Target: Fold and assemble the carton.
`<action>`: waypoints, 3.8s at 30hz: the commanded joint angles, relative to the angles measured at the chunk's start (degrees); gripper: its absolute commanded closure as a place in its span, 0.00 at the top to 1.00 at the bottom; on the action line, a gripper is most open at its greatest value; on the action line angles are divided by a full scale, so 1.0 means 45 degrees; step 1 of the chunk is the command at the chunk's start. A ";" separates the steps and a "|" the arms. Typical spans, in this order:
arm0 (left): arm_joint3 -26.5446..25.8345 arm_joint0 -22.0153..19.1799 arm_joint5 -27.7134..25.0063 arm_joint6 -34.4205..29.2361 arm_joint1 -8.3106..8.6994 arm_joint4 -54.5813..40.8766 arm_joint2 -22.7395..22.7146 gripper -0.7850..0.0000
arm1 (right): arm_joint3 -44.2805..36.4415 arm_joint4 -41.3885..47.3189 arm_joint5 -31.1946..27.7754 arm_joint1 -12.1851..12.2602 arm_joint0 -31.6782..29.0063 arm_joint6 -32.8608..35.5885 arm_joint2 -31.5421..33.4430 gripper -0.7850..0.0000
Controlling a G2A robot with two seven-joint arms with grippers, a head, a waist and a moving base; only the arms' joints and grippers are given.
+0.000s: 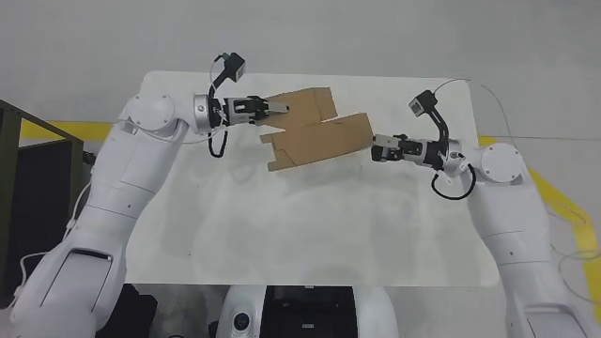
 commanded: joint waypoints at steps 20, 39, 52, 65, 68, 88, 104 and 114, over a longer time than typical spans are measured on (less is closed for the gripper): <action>-0.0244 0.0255 -0.0123 0.0226 -0.0079 -0.0148 0.0297 0.00 | 0.1965 0.1493 -0.0961 -0.0149 0.1078 0.0708 -0.1035 1.00; -0.0641 0.0257 -0.0171 0.0439 -0.0152 0.0321 0.0672 0.00 | 0.1355 0.2864 -0.1104 0.0107 0.1338 0.0566 -0.2538 1.00; -0.0713 0.0240 -0.0103 0.0332 -0.0144 0.0227 0.0611 0.00 | 0.1409 0.2952 -0.1413 0.0392 0.1475 0.0257 -0.3057 0.46; -0.0678 0.0241 -0.0101 0.0315 -0.0138 0.0293 0.0602 0.00 | 0.1363 0.3144 -0.1557 0.0597 0.1658 0.0113 -0.3661 0.27; -0.0674 0.0226 -0.0077 0.0289 -0.0140 0.0316 0.0619 0.00 | 0.1408 0.3196 -0.1570 0.0632 0.1735 0.0100 -0.3798 0.20; -0.0748 0.0269 -0.0114 0.0223 -0.0109 0.0038 0.0430 1.00 | 0.1794 0.3409 -0.1679 0.0849 0.2099 -0.0010 -0.4428 0.00; -0.0635 0.0547 -0.0023 -0.0396 0.0028 -0.0985 -0.0211 1.00 | 0.2661 0.3169 -0.1956 0.0829 0.2332 -0.0289 -0.4596 0.00; -0.1559 0.0788 0.0028 -0.0664 0.0157 -0.1272 -0.0675 1.00 | 0.3075 0.2752 -0.1928 0.0680 0.2551 -0.0505 -0.4835 0.00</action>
